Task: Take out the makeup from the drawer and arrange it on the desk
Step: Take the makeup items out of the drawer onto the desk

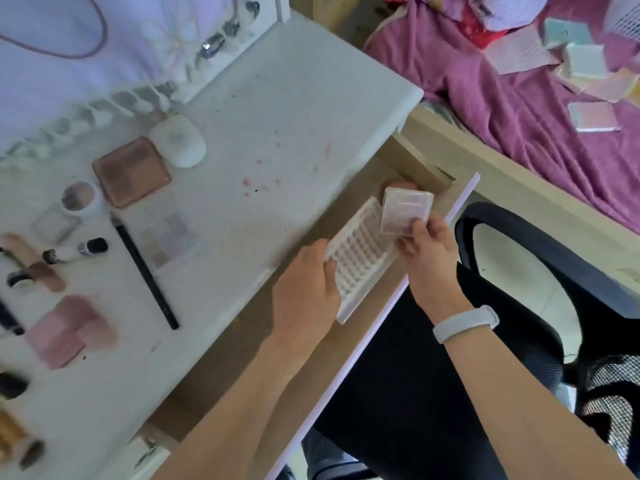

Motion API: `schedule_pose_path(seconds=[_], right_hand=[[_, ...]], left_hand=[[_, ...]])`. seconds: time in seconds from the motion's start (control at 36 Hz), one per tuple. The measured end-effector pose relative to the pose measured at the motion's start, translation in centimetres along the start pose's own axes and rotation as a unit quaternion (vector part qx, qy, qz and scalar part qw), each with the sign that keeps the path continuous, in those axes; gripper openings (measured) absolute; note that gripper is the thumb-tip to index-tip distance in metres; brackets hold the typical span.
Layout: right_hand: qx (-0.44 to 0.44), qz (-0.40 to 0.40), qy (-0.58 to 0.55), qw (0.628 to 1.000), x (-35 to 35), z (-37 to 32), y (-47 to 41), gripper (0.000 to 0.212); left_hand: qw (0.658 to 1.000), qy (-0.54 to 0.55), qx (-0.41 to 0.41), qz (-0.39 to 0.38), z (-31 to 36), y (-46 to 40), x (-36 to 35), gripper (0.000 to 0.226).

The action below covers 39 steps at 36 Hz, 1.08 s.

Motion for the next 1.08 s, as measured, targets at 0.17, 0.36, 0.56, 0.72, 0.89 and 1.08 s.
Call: schedule_pose_path(seconds=[0.17, 0.36, 0.56, 0.72, 0.89, 1.08], right_hand=[[-0.045, -0.023, -0.093, 0.994, -2.8, -1.3, 0.4, 0.017], [-0.025, -0.072, -0.006, 0.997, -7.2, -1.7, 0.5, 0.019], [0.023, -0.079, 0.17, 0.982, -10.9, -1.4, 0.1, 0.028], [0.049, -0.057, 0.198, 0.977, -12.0, -1.6, 0.2, 0.052], [0.07, -0.084, 0.183, 0.977, -13.0, -2.2, 0.2, 0.05], [0.09, -0.093, 0.27, 0.954, -15.7, -2.0, -1.2, 0.046]], left_hand=[[0.97, 0.203, 0.1, 0.09, -1.4, -0.7, 5.0, 0.026], [0.972, 0.149, 0.135, 0.123, -5.3, -5.0, 9.4, 0.034], [0.988, -0.047, 0.095, 0.11, -7.8, -8.2, 11.7, 0.025], [0.982, -0.169, -0.006, 0.083, -6.6, -6.3, 10.1, 0.04], [0.968, -0.246, -0.04, -0.001, -7.5, -3.9, 7.7, 0.048], [0.985, -0.168, -0.032, 0.009, -8.6, -3.8, 9.2, 0.042]])
Point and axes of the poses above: each hand's wrist, its own y-axis away from the middle knuckle, its own x-axis out of the back of the hand, z = x × y, the point moved 1 cm from there along -y, towards the middle knuckle, and after that the axes turned 2 degrees about -z, right-handed, at the moved point
